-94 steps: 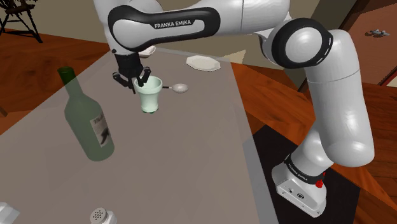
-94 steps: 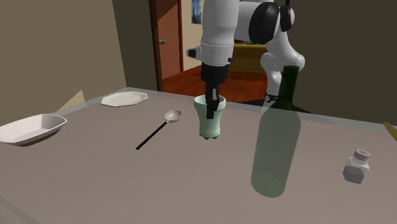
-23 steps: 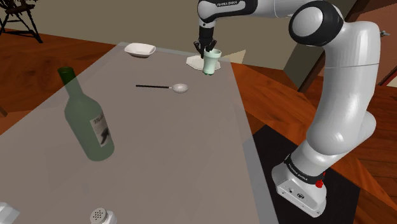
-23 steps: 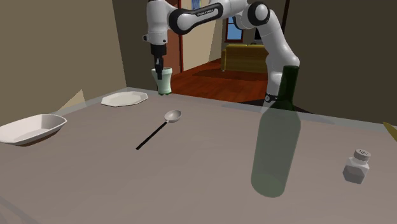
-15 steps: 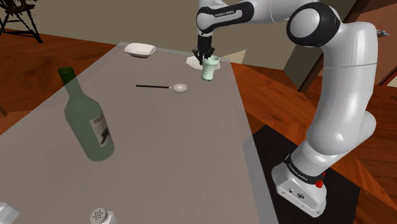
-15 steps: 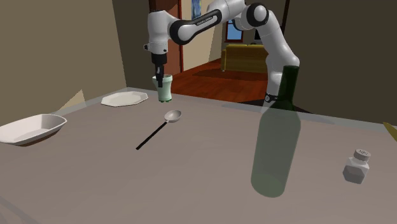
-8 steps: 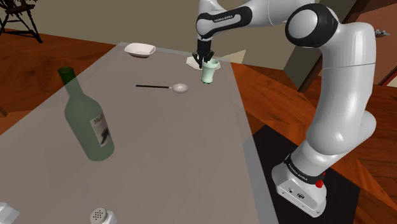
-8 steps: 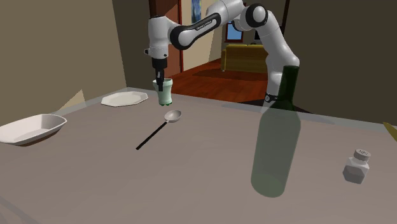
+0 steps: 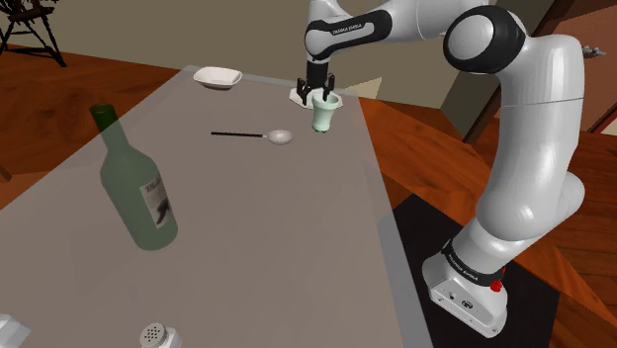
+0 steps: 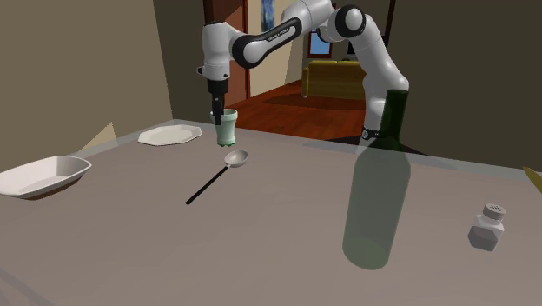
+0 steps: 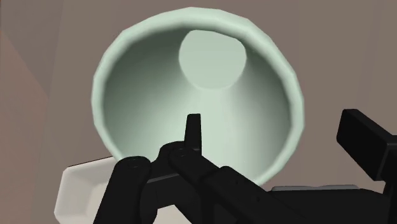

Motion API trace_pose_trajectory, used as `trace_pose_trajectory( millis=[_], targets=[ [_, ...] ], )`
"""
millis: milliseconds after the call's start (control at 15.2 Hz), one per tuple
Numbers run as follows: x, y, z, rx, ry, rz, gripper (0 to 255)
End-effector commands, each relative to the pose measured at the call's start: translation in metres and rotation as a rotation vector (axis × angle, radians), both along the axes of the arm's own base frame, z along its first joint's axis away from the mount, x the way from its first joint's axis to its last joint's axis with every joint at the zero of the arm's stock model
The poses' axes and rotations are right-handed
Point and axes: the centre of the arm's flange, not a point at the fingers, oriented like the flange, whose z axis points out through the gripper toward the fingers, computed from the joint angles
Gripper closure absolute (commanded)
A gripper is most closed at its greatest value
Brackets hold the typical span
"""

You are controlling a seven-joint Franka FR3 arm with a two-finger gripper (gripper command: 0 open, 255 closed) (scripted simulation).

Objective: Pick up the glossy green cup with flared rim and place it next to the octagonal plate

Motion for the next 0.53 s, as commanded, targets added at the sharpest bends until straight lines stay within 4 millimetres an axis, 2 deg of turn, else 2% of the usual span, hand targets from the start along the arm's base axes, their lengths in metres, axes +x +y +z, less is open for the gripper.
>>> trace_pose_trajectory(
  millis=[0,66,330,462],
  targets=[
    [0.0,0.0,0.0,0.0,0.0,0.0,0],
    [0.0,0.0,0.0,0.0,0.0,0.0,0],
    [-0.001,0.006,0.05,0.0,0.0,0.0,0],
    [-0.001,0.006,0.05,0.0,0.0,0.0,0]
  ],
)
